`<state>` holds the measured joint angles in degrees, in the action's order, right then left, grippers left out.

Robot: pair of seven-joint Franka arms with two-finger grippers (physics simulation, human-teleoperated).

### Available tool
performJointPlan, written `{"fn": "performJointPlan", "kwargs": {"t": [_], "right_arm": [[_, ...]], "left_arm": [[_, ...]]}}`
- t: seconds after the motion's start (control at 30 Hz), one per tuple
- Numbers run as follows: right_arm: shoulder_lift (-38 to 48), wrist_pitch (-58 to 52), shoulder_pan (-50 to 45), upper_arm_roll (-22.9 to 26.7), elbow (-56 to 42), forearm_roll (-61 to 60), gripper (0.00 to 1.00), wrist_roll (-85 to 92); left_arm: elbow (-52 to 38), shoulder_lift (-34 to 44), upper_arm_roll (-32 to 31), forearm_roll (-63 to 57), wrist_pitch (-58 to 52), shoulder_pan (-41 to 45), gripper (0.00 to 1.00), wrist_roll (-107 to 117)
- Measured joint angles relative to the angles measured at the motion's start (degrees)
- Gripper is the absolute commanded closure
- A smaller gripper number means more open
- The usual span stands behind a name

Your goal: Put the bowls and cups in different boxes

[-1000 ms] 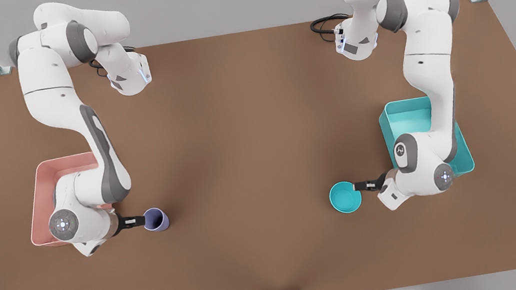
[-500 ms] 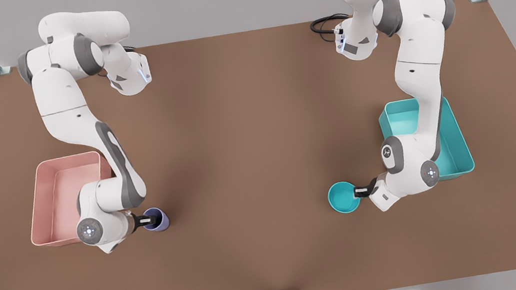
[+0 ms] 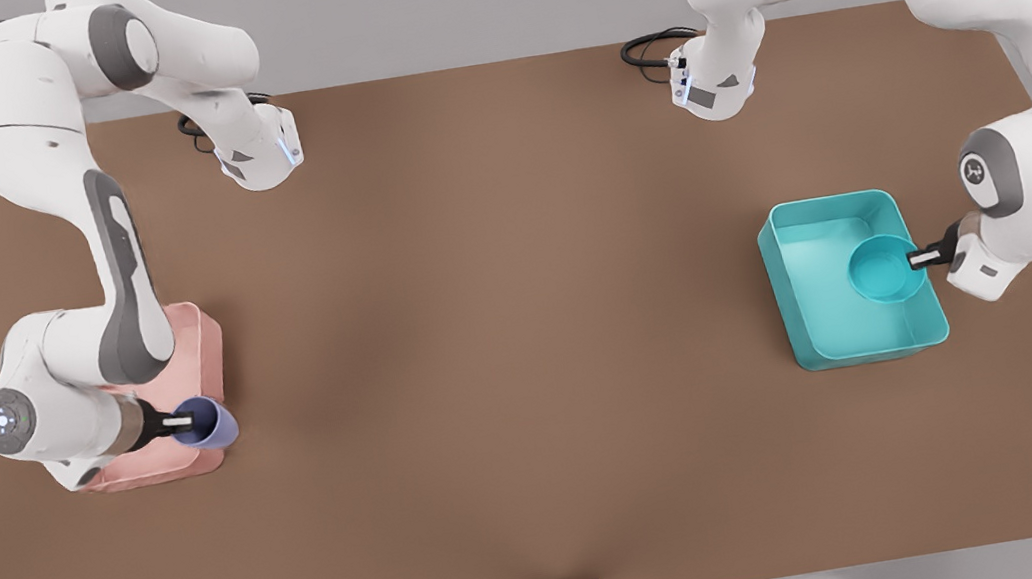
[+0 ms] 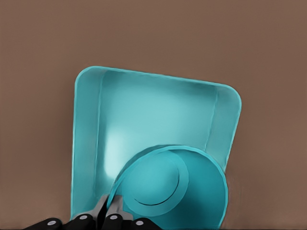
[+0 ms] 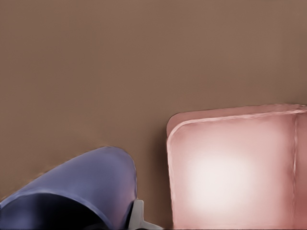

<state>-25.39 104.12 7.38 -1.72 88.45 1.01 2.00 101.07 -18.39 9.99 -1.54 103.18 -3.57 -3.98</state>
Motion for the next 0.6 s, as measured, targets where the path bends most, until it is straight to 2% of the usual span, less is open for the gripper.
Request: {"fn": "performJointPlan", "kwargs": {"t": [0.1,0.23,0.27,0.3,0.43,0.47,0.5,0.6], "right_arm": [[-0.06,-1.18,6.72,0.34,0.56,2.38,0.79,4.76],[-5.93,0.42,8.88,0.42,0.26,3.33,0.79,10.44],[-7.25,1.59,8.81,0.39,0.35,3.36,0.79,11.66],[-8.54,3.03,8.65,0.23,0.32,3.38,0.79,12.82],[-12.57,8.75,8.40,-0.16,0.01,3.29,0.79,16.82],[-13.12,9.74,8.37,-0.19,-0.03,3.10,0.59,17.66],[-13.68,10.60,8.36,-0.20,-0.08,2.92,0.00,18.40],[-14.27,12.70,8.50,-0.24,-0.15,3.81,0.00,19.74]], "left_arm": [[6.26,-2.41,0.33,-0.53,5.06,0.94,0.79,0.46],[9.31,-6.69,0.37,-0.67,11.45,0.64,0.78,0.97],[9.46,-7.09,0.37,-0.65,12.61,0.60,0.70,1.07],[9.51,-7.27,0.36,-0.53,13.56,0.57,0.00,1.10],[7.44,-5.30,0.21,1.72,14.19,-0.22,0.00,-0.13],[3.29,-3.48,0.07,1.74,11.68,-0.41,0.00,-0.36],[-2.74,-2.19,-1.33,1.55,7.72,-0.67,0.00,-0.43],[-12.67,6.37,-8.90,0.43,-2.45,2.56,0.00,0.08]]}}
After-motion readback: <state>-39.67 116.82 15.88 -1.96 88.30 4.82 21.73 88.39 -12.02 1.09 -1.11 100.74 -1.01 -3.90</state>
